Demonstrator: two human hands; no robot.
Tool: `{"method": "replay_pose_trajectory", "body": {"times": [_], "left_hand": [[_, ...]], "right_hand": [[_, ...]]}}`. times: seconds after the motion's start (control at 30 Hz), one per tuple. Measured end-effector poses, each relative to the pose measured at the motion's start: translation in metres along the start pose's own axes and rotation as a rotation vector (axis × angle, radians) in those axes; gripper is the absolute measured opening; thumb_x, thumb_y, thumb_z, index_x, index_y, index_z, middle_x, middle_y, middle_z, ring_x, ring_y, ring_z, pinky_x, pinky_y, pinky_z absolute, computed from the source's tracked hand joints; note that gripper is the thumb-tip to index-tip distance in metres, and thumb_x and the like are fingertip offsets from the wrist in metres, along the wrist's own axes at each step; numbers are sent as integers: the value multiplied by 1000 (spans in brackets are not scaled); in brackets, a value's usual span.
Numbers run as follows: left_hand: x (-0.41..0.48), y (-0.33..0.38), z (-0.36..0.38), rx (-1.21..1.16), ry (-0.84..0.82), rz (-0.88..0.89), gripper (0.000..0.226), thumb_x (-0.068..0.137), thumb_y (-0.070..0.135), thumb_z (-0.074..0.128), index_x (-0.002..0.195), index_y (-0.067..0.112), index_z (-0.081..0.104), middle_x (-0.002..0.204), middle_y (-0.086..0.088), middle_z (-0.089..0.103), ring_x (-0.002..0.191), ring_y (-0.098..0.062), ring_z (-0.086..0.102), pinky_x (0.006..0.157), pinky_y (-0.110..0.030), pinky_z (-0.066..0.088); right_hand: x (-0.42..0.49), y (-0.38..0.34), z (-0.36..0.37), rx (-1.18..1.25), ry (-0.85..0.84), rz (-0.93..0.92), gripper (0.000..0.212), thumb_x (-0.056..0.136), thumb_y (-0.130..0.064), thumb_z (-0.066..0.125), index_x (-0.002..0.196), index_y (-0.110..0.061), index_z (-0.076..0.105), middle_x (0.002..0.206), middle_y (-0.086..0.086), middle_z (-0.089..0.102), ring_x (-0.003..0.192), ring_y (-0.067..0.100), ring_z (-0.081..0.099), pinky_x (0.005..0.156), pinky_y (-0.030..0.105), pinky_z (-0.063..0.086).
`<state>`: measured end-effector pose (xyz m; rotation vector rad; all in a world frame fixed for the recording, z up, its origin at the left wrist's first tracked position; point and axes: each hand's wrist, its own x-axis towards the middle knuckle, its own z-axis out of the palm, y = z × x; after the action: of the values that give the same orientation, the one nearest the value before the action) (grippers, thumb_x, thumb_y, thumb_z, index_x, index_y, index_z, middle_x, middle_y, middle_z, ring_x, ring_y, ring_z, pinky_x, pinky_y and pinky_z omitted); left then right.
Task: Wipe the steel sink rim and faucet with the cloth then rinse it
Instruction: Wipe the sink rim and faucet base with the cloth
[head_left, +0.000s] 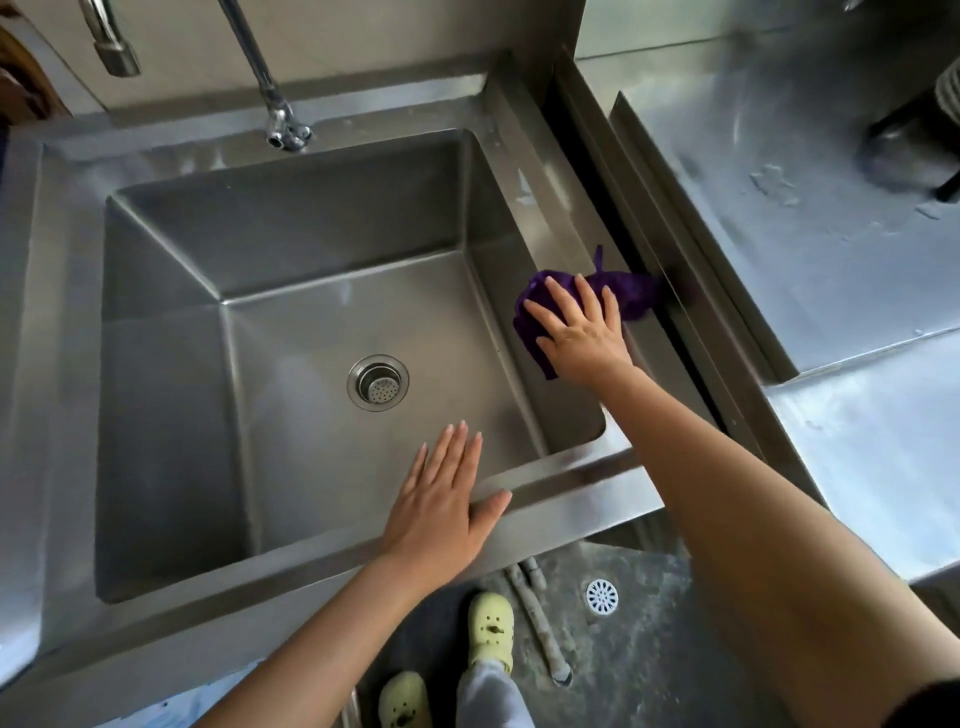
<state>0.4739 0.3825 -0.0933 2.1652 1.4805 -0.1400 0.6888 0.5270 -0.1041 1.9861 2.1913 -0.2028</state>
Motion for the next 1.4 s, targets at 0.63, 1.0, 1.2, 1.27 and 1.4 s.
{"method": "replay_pose_trajectory", "body": {"times": [0.63, 1.0, 1.2, 1.27, 1.4], "left_hand": [[84, 35, -35, -312, 198, 17, 58, 98, 39, 29, 149, 23, 6, 159, -5, 1, 147, -17, -1, 118, -30, 0], [219, 75, -40, -15, 213, 112, 56, 99, 32, 28, 148, 31, 1, 160, 1, -5, 146, -19, -9, 117, -42, -6], [257, 58, -61, -69, 250, 15, 53, 100, 27, 29, 148, 30, 9, 160, -2, 2, 146, -23, -1, 119, -42, 5], [270, 50, -70, -58, 241, 12, 52, 99, 30, 30, 148, 31, 10, 160, -2, 6, 146, -24, 2, 119, -41, 8], [283, 38, -81, -21, 231, 40, 50, 100, 36, 26, 148, 31, 12, 159, -2, 9, 146, -23, 4, 119, -40, 8]], "right_hand": [[-13, 35, -27, 365, 199, -122, 63, 90, -23, 54, 146, -14, 26, 157, 8, 21, 147, 27, 11, 120, 45, 11], [-50, 46, 11, 191, 107, 108, 73, 89, -48, 29, 147, -5, 17, 155, 18, 20, 145, 29, 14, 115, 41, 8], [-38, 40, 12, 121, 126, 106, 78, 87, -56, 18, 148, -6, 16, 157, 15, 13, 145, 27, 6, 118, 43, 8], [-24, 34, 10, 81, 114, 91, 74, 88, -53, 20, 145, -7, 28, 155, 13, 23, 144, 25, 17, 119, 43, 16], [5, 24, 1, 89, 95, 96, 67, 88, -47, 24, 135, -5, 46, 147, 13, 41, 138, 26, 37, 114, 44, 25]]}}
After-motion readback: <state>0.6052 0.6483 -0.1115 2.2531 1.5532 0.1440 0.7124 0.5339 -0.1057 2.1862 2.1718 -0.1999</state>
